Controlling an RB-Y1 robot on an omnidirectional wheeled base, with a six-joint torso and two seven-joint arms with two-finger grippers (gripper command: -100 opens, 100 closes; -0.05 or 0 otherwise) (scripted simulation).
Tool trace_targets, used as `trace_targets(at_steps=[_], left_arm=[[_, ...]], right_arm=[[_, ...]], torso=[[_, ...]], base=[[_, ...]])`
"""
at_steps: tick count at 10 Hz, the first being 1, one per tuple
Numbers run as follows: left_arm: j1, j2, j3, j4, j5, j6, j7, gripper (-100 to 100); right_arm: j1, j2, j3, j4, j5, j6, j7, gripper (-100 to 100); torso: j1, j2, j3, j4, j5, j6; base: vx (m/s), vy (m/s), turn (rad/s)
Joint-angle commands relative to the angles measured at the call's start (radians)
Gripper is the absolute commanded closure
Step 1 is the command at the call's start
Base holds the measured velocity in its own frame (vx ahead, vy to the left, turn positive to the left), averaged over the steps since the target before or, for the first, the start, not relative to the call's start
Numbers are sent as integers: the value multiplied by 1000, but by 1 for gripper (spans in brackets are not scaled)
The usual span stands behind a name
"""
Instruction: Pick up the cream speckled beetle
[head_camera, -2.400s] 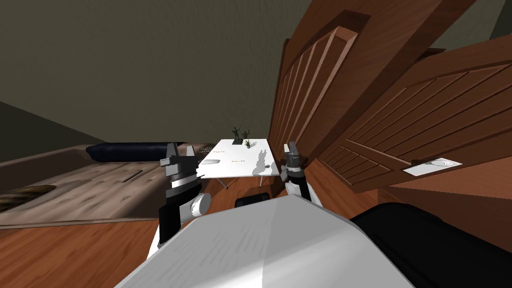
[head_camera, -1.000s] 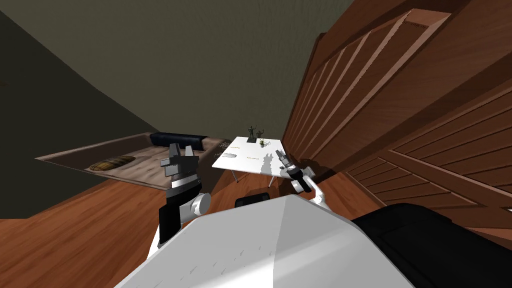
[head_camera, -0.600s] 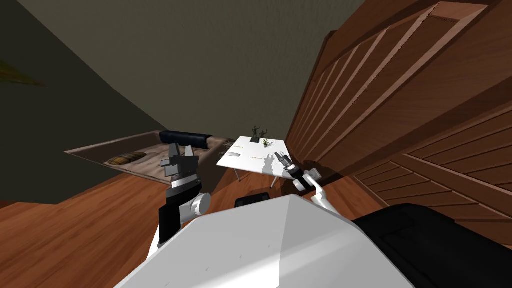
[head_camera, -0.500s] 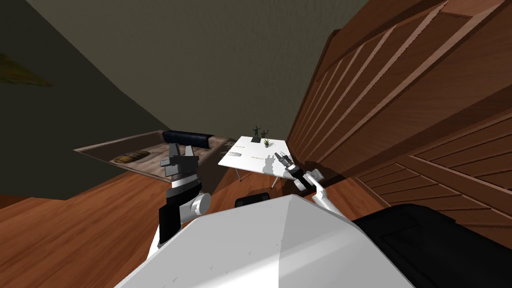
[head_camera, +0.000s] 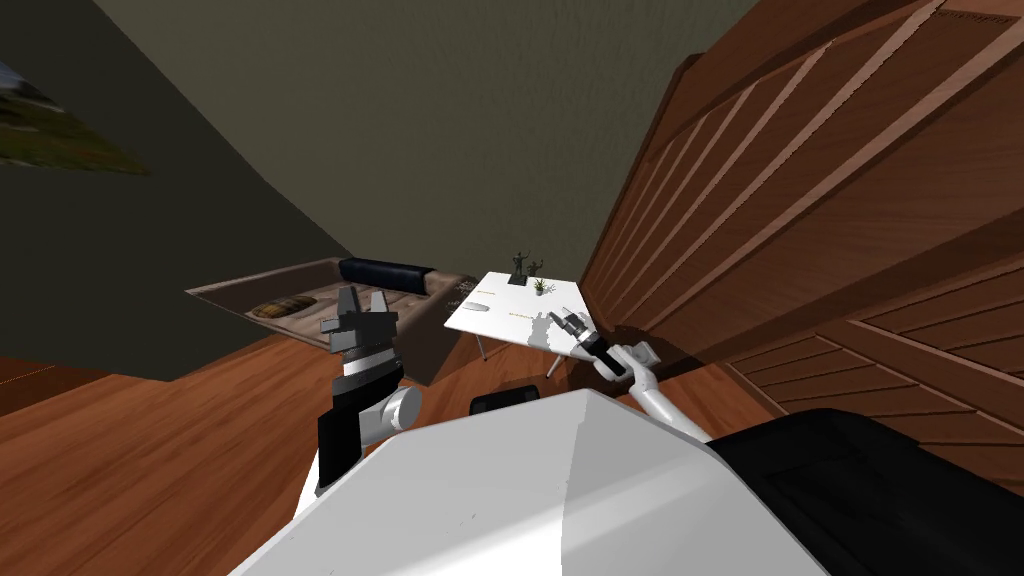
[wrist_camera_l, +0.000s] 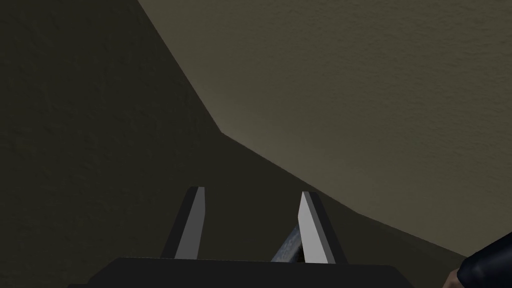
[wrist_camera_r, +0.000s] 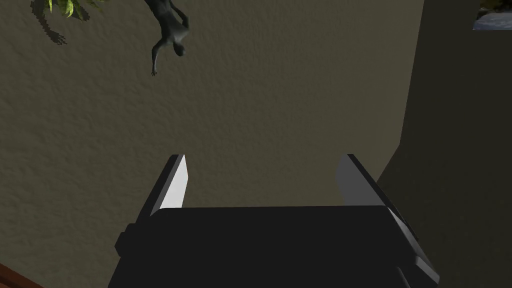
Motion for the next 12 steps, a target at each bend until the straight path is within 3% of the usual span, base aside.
trace_targets(at_steps=[1,5,6,8,10,11,12], left_arm=[[0,0,0,0,0,0,0,0],[0,0,0,0,0,0,0,0],[0,0,0,0,0,0,0,0],[0,0,0,0,0,0,0,0],[0,0,0,0,0,0,0,0],[0,0,0,0,0,0,0,0],[0,0,0,0,0,0,0,0]], right_arm=[[-6,-50,17,46,39,14,22,-100],[-20,-162,60,142,118,26,60,-100],[-20,-167,60,153,118,26,60,-100],[-24,-229,94,212,174,33,83,-100],[-25,-276,112,256,201,37,93,-100],[-25,-277,112,256,201,37,93,-100],[-26,-313,131,289,229,41,103,-100]], torso=[[0,0,0,0,0,0],[-1,0,0,0,0,0],[-1,1,0,0,0,0],[-2,0,0,0,0,1],[-2,0,0,0,0,1],[-1,0,0,0,0,1],[-2,0,0,0,0,1]], base=[[9,67,104],[2,49,62],[0,27,18],[5,28,53],[5,28,27],[6,20,13],[3,17,32]])
